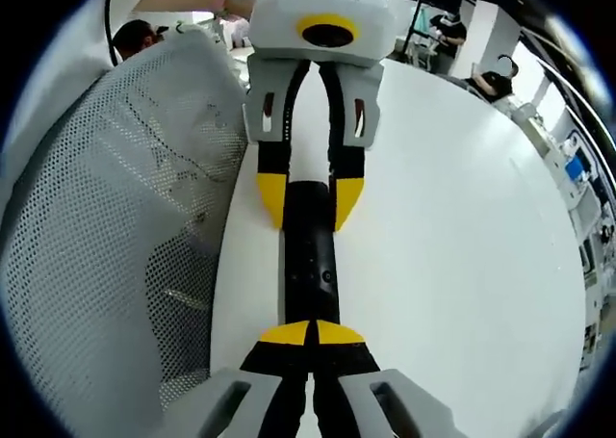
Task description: Press the specified remote control buttons in sequence, fully releasing each button before pressing the next.
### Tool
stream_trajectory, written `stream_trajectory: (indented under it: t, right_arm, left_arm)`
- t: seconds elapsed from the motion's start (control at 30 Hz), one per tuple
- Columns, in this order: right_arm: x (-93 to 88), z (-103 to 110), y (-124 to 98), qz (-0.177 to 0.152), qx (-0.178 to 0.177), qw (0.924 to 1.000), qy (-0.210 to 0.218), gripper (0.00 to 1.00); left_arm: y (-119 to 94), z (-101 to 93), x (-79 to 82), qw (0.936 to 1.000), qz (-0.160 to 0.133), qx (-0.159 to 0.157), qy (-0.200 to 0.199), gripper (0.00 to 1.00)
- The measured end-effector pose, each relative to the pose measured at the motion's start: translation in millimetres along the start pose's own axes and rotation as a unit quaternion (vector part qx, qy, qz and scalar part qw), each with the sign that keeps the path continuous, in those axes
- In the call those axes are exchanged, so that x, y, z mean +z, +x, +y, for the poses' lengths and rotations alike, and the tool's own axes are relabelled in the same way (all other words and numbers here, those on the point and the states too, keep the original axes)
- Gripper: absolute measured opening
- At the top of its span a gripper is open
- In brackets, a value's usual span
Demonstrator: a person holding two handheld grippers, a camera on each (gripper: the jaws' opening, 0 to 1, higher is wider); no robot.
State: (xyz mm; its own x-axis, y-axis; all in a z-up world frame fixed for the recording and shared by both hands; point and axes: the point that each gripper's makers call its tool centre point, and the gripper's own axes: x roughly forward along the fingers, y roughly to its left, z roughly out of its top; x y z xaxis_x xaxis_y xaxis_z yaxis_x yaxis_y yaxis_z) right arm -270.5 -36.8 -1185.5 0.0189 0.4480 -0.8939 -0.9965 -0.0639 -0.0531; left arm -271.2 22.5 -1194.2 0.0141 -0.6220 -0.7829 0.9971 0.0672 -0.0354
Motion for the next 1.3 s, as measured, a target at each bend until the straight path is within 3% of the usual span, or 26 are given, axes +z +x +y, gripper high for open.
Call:
stream_trajectory:
  t: [0.23, 0.4, 0.53, 0.6, 0.67, 0.7, 0.93, 1.07, 1.2, 1.23, 1.3]
  right_arm:
    - [1.4, -0.4, -2.8, -0.09, -0.023, 0.9947, 0.043, 0.0]
    - [2.5, -1.2, -4.2, -0.128, -0.024, 0.9887, 0.074, 0.0]
    - [5.9, -0.3, -3.9, -0.121, -0.023, 0.9906, 0.06, 0.0]
    - [16.0, 5.3, 1.9, -0.119, -0.013, 0.9919, 0.041, 0.0]
    - [13.4, 4.5, 2.4, -0.084, -0.026, 0.9961, -0.012, 0.0]
    - [13.4, 4.9, 1.0, -0.079, -0.027, 0.9964, -0.012, 0.0]
    - [10.0, -2.4, 0.9, -0.07, -0.041, 0.9966, 0.015, 0.0]
    - [10.6, -2.7, 2.8, -0.051, -0.027, 0.9982, 0.017, 0.0]
    - [9.6, -3.5, 4.7, -0.023, -0.007, 0.9982, 0.054, 0.0]
    - [9.4, -3.9, 5.3, -0.01, 0.003, 0.9955, 0.094, 0.0]
    - [10.1, -6.4, 6.2, -0.003, 0.013, 0.9956, 0.093, 0.0]
  left_arm:
    - [-0.2, -0.4, 0.0, 1.0, -0.001, 0.0, 0.0, 0.23]
    - [-0.3, -0.3, 0.0, 1.0, -0.002, 0.0, 0.001, 0.23]
    - [-0.3, -0.3, 0.0, 1.0, -0.002, -0.001, 0.001, 0.23]
    - [-0.2, -0.3, 0.0, 1.0, 0.0, -0.001, 0.001, 0.23]
    - [0.0, -0.3, 0.0, 1.0, 0.001, -0.001, 0.003, 0.23]
    - [-0.1, -0.2, -0.1, 1.0, 0.001, -0.001, 0.003, 0.23]
    - [-0.1, 0.2, 0.1, 1.0, -0.004, 0.001, 0.0, 0.23]
    - [0.1, 0.5, 0.0, 1.0, -0.004, 0.0, 0.001, 0.23]
    - [0.5, 0.7, -0.2, 1.0, -0.001, -0.003, 0.007, 0.24]
    - [0.7, 0.5, 0.0, 1.0, 0.003, -0.003, 0.009, 0.24]
    - [1.1, 0.3, 0.0, 0.9998, 0.005, -0.007, 0.018, 0.24]
